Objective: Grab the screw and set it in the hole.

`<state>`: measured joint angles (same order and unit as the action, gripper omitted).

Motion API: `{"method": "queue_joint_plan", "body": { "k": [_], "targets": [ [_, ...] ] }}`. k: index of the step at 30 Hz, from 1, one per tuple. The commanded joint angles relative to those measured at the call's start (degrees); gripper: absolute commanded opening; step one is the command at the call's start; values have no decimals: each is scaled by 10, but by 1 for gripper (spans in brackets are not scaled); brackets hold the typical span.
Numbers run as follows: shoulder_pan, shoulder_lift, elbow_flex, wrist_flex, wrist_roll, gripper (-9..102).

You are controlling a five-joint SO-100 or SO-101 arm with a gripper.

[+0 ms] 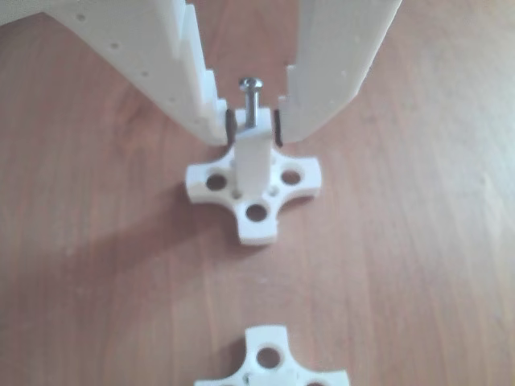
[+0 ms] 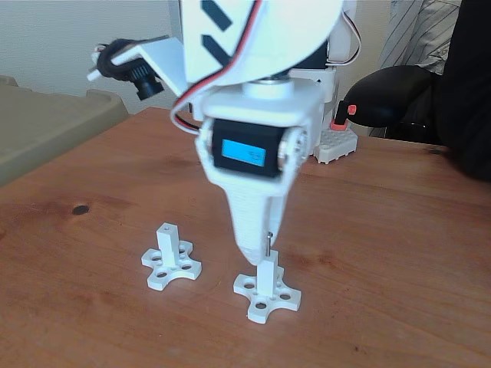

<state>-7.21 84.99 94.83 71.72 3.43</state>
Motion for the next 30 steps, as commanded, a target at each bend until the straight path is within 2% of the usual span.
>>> {"method": "queue_joint_plan", "body": {
  "k": [1, 9, 23, 26, 30],
  "targets": [
    [-8, 21, -28, 4, 0, 10],
    [-11, 26, -27, 24, -3, 20],
    [23, 190, 17, 45, -26, 21],
    [29, 243, 43, 46, -36, 14],
    [45, 335, 95, 45, -60, -4]
  ]
}}
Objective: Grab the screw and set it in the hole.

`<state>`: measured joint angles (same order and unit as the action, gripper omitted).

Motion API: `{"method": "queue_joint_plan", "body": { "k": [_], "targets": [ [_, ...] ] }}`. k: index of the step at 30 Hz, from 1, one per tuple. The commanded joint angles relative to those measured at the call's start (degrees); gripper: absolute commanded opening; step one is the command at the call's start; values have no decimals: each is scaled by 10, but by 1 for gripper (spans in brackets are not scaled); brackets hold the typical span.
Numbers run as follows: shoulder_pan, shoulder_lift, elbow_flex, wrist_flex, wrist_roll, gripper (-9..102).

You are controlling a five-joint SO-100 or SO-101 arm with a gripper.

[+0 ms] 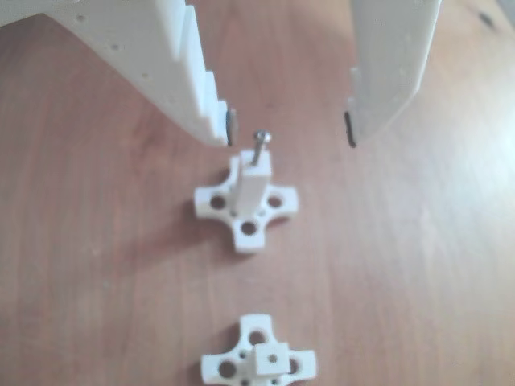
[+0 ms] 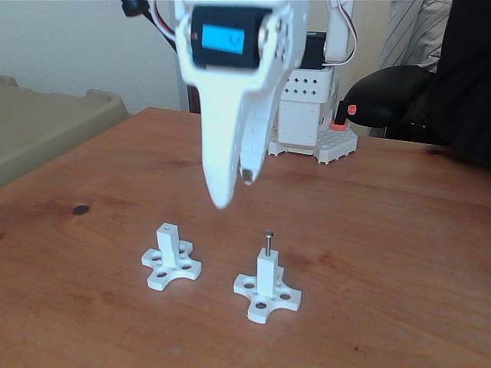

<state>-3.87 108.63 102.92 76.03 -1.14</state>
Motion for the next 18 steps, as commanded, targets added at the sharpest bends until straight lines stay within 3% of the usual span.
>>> {"method": "queue_joint_plan", "body": {
  "k": [1, 18],
  "targets": [
    [17, 122, 29, 3, -15, -4],
    [50, 625, 490, -46, -67, -4]
  ]
}}
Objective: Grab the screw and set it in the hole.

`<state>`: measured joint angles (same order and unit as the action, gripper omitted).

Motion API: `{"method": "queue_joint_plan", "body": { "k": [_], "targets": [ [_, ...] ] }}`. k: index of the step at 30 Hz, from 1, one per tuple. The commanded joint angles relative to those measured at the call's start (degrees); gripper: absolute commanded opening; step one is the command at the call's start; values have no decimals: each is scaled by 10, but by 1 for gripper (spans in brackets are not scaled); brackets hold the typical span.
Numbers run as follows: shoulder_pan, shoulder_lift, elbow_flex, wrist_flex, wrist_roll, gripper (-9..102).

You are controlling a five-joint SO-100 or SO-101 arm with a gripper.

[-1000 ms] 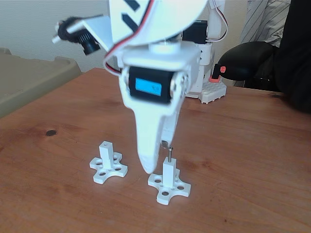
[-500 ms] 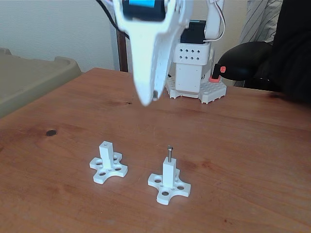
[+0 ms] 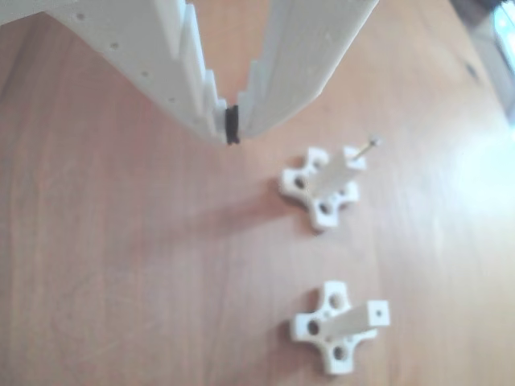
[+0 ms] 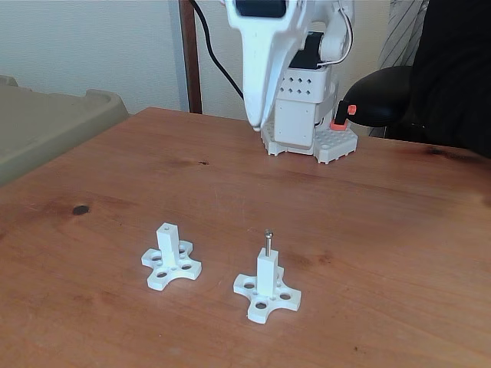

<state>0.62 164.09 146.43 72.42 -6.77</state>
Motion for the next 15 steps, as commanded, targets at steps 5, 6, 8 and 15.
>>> {"method": "queue_joint_plan", "body": {
  "k": [5, 6, 8, 15],
  "targets": [
    [10, 167, 148, -16, -18, -4],
    [10, 184, 160, -15, -18, -4],
    [11, 212, 185, -13, -18, -4],
    [8, 269, 239, 1, -19, -4]
  ]
}}
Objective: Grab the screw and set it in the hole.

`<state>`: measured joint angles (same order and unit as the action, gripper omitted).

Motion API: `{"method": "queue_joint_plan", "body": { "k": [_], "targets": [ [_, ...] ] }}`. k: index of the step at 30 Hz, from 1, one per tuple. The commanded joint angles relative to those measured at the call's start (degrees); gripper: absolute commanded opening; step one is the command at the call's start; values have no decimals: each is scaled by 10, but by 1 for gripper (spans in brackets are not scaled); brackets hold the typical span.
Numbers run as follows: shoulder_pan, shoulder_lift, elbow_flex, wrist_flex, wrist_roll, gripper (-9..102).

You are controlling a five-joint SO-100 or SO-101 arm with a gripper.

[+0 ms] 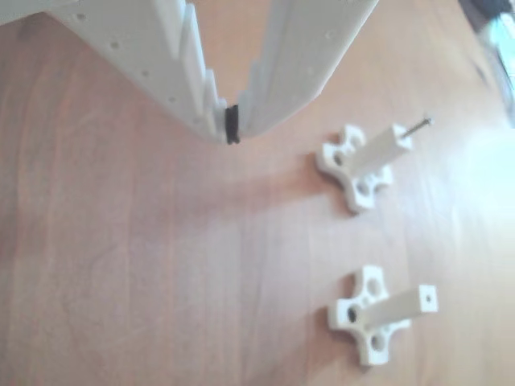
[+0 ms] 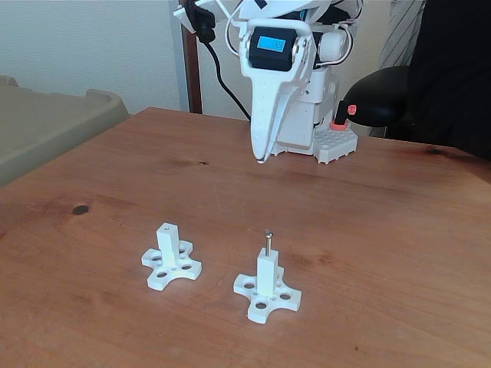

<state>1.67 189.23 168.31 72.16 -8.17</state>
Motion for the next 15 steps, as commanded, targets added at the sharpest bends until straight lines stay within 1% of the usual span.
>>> {"method": "queue_joint_plan", "body": {
  "k": [1, 3, 15],
  "targets": [
    [-4, 31, 22, 13, -4, -4],
    [-4, 54, 25, 26, -4, -4],
    [3, 93, 34, 35, 1, -4]
  ]
}}
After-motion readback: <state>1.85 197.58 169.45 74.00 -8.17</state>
